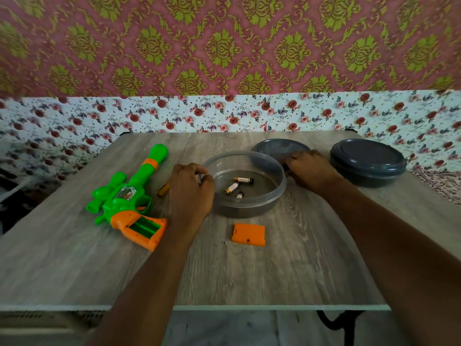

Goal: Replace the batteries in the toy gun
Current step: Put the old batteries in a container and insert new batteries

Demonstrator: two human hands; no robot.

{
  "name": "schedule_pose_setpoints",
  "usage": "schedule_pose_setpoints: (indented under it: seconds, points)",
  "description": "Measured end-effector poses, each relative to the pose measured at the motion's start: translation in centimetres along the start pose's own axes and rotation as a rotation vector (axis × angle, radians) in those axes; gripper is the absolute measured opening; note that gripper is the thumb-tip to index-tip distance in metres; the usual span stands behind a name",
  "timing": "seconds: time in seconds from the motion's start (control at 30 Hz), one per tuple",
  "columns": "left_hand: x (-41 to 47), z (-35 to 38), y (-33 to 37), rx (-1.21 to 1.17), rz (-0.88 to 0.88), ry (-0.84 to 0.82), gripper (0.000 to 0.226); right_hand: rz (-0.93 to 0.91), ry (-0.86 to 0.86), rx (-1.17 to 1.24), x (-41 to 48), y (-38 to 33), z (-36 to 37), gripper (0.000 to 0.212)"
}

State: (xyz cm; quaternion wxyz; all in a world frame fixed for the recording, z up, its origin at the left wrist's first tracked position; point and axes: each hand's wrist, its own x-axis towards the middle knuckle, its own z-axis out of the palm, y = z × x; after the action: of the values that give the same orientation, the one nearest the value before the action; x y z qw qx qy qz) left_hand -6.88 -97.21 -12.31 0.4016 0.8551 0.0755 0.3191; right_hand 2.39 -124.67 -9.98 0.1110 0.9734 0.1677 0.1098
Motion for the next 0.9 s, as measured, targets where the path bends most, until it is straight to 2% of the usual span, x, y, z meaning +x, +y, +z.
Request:
schedule_pose_setpoints:
  seconds: [0.1,0.2,0.47,0.67,0.8,0.9]
  points:
    - [0.0,0.0,0.0,-0.004,0.001,0.000,0.019,-0.014,0.017,-0.052,-0.2,-0.1,-0.5,0.029]
    - [0.0,0.0,0.0,-0.001,0.000,-0.006,0.018,0.021,0.023,-0.032,-0.8,-0.4,-0.3,0.038]
    - [0.1,0.0,0.0,-0.008,0.006,-0.004,0.019,0.137,0.051,0.302,-1.8,0.2,-0.1,0.035]
    - [0.0,0.1,0.1,-0.009,0.014,-0.012,0.017,0.232,0.312,0.531,-1.3,0.5,-1.3,0.029]
    - [0.1,0.2,-0.1,-0.015,0.028,-0.024,0.020,0.150,0.467,0.620,-3.1,-1.3,-2.6,0.022]
    - [0.1,0.4,-0.2,0.017,0.028,-0.036,0.028,0.034,0.434,0.593,-4.9,-3.0,-3.5,0.024]
